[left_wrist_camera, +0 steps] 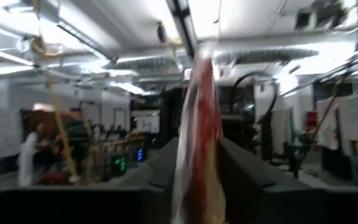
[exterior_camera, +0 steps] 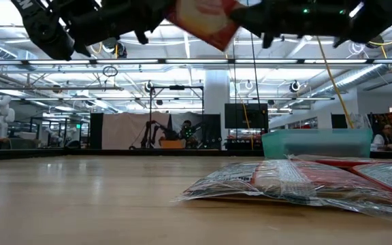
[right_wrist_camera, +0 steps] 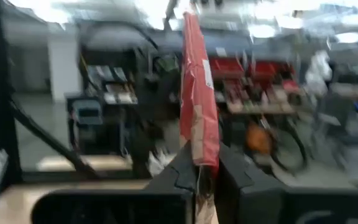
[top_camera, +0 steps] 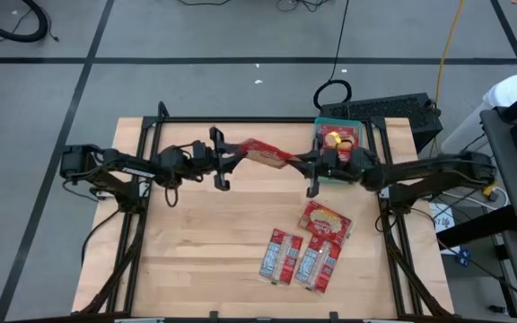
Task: Sort popcorn bags into baskets
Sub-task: Put the red popcorn bag into the green bin
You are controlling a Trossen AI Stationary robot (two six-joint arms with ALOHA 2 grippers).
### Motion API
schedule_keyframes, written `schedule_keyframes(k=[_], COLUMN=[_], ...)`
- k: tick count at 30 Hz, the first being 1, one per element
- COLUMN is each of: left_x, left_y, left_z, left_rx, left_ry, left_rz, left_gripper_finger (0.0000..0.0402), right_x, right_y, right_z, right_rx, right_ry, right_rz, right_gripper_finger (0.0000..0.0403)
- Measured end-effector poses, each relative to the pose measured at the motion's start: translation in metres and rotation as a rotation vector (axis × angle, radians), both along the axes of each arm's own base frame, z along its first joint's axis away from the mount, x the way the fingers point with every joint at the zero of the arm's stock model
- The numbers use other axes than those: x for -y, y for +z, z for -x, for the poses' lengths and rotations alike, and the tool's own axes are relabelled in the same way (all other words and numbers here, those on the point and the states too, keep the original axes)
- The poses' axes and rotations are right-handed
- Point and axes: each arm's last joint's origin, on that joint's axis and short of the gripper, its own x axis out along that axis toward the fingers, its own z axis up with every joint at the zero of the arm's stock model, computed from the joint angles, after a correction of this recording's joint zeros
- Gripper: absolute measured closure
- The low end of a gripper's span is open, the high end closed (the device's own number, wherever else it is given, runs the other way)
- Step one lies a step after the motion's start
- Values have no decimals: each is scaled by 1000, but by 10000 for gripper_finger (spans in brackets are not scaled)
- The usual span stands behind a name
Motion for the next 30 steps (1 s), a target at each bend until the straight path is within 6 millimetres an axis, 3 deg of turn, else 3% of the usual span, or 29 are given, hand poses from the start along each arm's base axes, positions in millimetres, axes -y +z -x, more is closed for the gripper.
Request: schedule_keyframes(k=[7,13,21,30], left_x=[-5,-9,-3,12], left_y=[-15,-32,-47,-52], left_z=[-3,-6,-8,-10], left_rx=[-169,-335,-479,-533], left_ry=[129,131,98,53], left_rz=[51,142,216,195], left_gripper_finger=[184,138,160,203], right_x=[7,21,39,51], right_y=[17,32,49,40], right_z=[47,84,115,136], right_rx=[-159,-457,-773,-876], right_ry=[-133,-204,-226,-357], right_rz=[-32,-64,-219,-406], right_gripper_finger=[388,389,389,389])
